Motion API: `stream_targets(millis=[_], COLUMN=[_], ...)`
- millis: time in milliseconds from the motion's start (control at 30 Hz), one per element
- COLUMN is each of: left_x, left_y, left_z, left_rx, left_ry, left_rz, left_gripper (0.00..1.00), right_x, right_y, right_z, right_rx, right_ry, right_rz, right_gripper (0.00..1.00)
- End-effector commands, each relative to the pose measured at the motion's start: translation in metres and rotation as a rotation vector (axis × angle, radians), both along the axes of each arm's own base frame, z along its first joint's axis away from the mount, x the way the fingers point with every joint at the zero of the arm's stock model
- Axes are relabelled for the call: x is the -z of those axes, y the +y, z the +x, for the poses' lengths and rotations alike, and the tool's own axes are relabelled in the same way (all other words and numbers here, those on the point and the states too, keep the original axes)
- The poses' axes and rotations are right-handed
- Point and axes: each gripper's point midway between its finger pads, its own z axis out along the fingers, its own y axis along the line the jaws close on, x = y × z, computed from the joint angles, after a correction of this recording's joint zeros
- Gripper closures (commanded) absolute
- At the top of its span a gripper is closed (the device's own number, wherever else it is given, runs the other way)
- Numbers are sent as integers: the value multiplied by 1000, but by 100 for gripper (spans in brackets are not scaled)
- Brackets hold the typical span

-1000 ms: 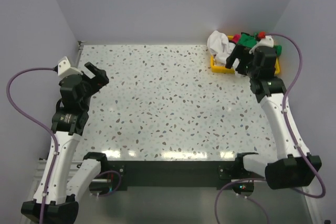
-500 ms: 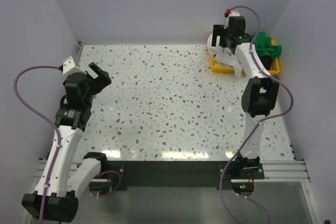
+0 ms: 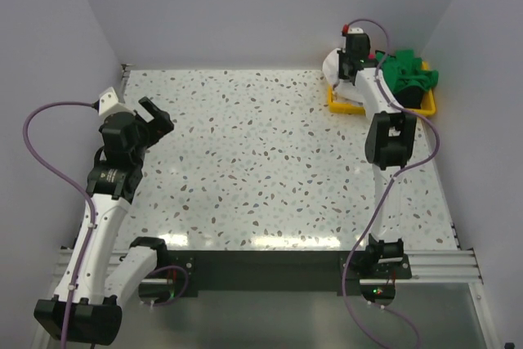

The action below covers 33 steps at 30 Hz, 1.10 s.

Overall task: Fold and stack the t-shirts
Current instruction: Grab the tshirt from the pile, then move the tshirt to the center of the board

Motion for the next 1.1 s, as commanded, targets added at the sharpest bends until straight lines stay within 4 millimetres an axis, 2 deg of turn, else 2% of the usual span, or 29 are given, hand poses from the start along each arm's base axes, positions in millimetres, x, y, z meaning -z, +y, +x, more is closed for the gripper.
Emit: stream_targets(millis=[0, 67, 100, 167, 200, 267, 300, 367, 400, 433, 467, 500, 533, 633, 667, 733, 767, 833, 867, 933, 967, 1033, 1067], left_x=[-12, -12, -13, -13, -14, -16, -16, -18, -20, -21, -22, -25, -27, -32, -32, -35, -37, -37, -38, -40, -42, -45, -45], left_y=[2, 2, 2, 1, 1, -1, -2, -4, -6, -7, -10, -11, -11, -12, -11, -11, -10, -10, -10, -9, -7, -5, -2], left_z=[5, 5, 5, 4, 3, 3, 3, 2, 1, 0, 0, -2, -3, -9, -11, -15, -20, -24, -29, -35, -40, -47, -52], left_rx=[-3, 0, 1, 3, 4, 12, 15, 27, 34, 41, 54, 59, 61, 62, 61, 63, 60, 59, 58, 55, 48, 35, 22], left_ry=[-50, -51, -53, -55, -60, -65, -65, -73, -78, -79, -82, -91, -98, -115, -112, -116, -118, -118, -123, -129, -133, -137, -133], left_rz=[12, 12, 10, 8, 5, -2, -6, -14, -18, -22, -28, -32, -37, -46, -48, -47, -49, -50, -54, -56, -54, -54, -49], left_gripper=[0, 0, 0, 0, 0, 0, 0, 0, 0, 0, 0, 0, 0, 0, 0, 0, 0, 0, 0, 0, 0, 0, 0], right_x=[-58, -78, -102, -130, -163, -193, -224, -250, -262, -289, -298, -309, -332, -360, -380, -397, -412, -424, -433, -440, -443, -449, -451], right_y=[5, 13, 16, 19, 20, 26, 29, 36, 46, 50, 56, 70, 75, 108, 111, 138, 151, 174, 194, 216, 236, 250, 263], right_z=[6, 5, 1, -5, -15, -27, -42, -60, -69, -85, -94, -103, -120, -150, -168, -192, -211, -234, -253, -274, -294, -311, -325], right_rx=[-23, -81, -90, -102, -106, -127, -133, -152, -171, -188, -204, -238, -262, -382, -396, -499, -542, -637, -697, -785, -884, -941, -1005], right_ry=[-126, -162, -200, -242, -294, -338, -387, -416, -432, -476, -484, -503, -546, -612, -664, -697, -732, -745, -746, -734, -722, -710, -701], right_rz=[28, 35, 43, 63, 71, 92, 94, 85, 84, 79, 81, 89, 95, 139, 153, 211, 241, 288, 343, 413, 458, 527, 554], right_gripper=[100, 100, 100, 100, 100, 100, 100, 100, 100, 100, 100, 100, 100, 100, 100, 100, 100, 100, 100, 100, 100, 100, 100])
